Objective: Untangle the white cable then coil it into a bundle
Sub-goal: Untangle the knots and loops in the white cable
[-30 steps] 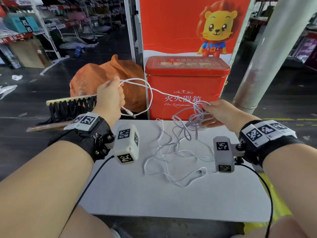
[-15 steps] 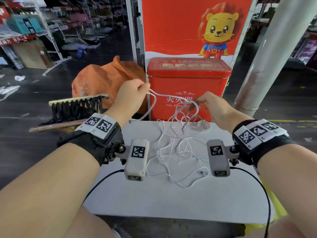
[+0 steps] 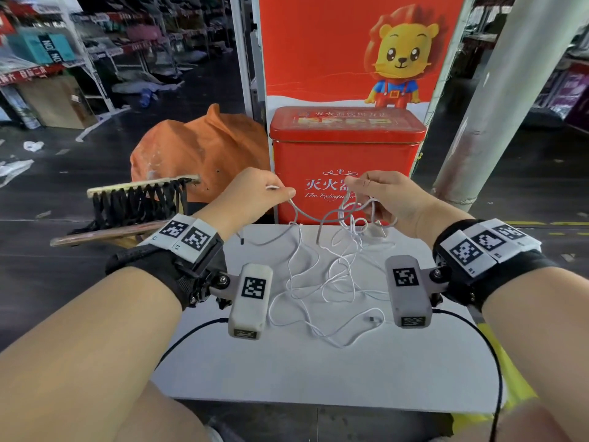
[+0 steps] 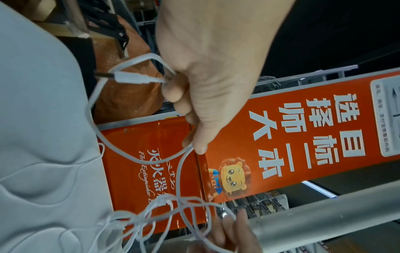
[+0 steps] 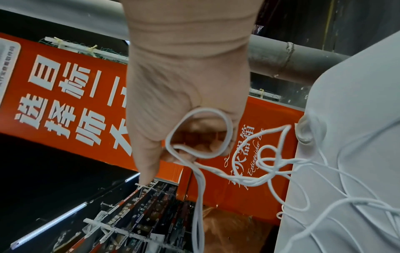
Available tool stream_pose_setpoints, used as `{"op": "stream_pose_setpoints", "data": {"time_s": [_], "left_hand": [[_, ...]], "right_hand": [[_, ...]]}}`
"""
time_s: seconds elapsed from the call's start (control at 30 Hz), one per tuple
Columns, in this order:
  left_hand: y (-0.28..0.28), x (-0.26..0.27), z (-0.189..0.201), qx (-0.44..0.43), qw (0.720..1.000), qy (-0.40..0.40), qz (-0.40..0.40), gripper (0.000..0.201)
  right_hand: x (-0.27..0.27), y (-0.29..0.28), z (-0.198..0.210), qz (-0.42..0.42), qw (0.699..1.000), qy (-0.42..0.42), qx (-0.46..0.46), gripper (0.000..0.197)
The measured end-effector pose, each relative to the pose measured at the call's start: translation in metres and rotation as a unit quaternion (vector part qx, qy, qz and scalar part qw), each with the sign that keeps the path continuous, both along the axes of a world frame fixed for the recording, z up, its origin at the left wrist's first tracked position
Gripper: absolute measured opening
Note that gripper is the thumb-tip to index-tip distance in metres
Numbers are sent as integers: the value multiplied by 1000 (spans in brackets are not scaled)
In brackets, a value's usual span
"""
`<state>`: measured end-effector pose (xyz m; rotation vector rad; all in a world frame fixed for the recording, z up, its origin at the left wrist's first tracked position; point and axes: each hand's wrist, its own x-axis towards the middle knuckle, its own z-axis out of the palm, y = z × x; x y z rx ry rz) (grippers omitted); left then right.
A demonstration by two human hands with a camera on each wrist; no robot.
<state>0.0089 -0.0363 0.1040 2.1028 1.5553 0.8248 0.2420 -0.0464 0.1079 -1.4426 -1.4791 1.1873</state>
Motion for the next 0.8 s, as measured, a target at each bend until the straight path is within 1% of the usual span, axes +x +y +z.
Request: {"op": "stream_pose_setpoints", "data": {"time_s": [0.07,0.13,0.2,0.23,0.27,0.33,0.4,0.43,0.47,0.5,0.53,0.57,0.6,0.63,0.67,0.7,0.73,0.8], "left_hand": [[-1,1,-3,-32,999,16,-21,28],[-2,6,-7,-72,996,28,-39,36],[-9,16,-7,-134,990,-8,-39,50],[-12,21,-7,-157,987,-22,-37,53],[-14,26,-7,-160,986,-18,-46,53],[-16,33,-8,-126,988,12,-84,49],[-16,37,-9,-114,988,-7,-103,42],[-14,37,-10,-121,987,-31,-101,39],[-13,36,-11,-131,985,-56,-93,39],[-12,34,-12,-139,984,-82,-78,39],[-11,32,-13,-149,981,-106,-63,36],[-10,29,-14,-155,978,-126,-51,29],[-9,27,-15,-160,976,-140,-41,25],[-7,25,-17,-165,974,-150,-31,25],[-7,25,-18,-169,973,-155,-25,27],[-7,25,-18,-169,972,-161,-22,31],[-8,27,-18,-167,971,-168,-25,35],[-9,31,-18,-160,971,-173,-30,36]], "right_hand": [[-2,-1,0,1,999,28,17,30],[-6,-4,4,-7,993,113,10,20],[-12,-5,8,-16,978,208,-10,22],[-16,-6,9,-22,971,238,-14,23],[-20,-6,10,-28,966,258,-13,22],[-25,-5,12,-39,952,303,-9,16],[-27,-3,11,-53,945,323,-13,13],[-27,0,11,-67,958,280,-10,17],[-23,4,7,-92,980,174,-1,26],[-19,10,1,-117,992,35,12,38],[-14,14,-5,-149,985,-84,32,48],[-10,16,-8,-174,971,-155,60,50],[-8,17,-10,-184,959,-187,109,44],[-6,15,-8,-170,950,-193,176,33],[-7,12,-5,-132,946,-185,230,23],[-9,8,-1,-78,947,-172,260,17],[-14,2,3,-11,951,-161,263,15],[-25,-7,5,114,957,-162,213,13]]}}
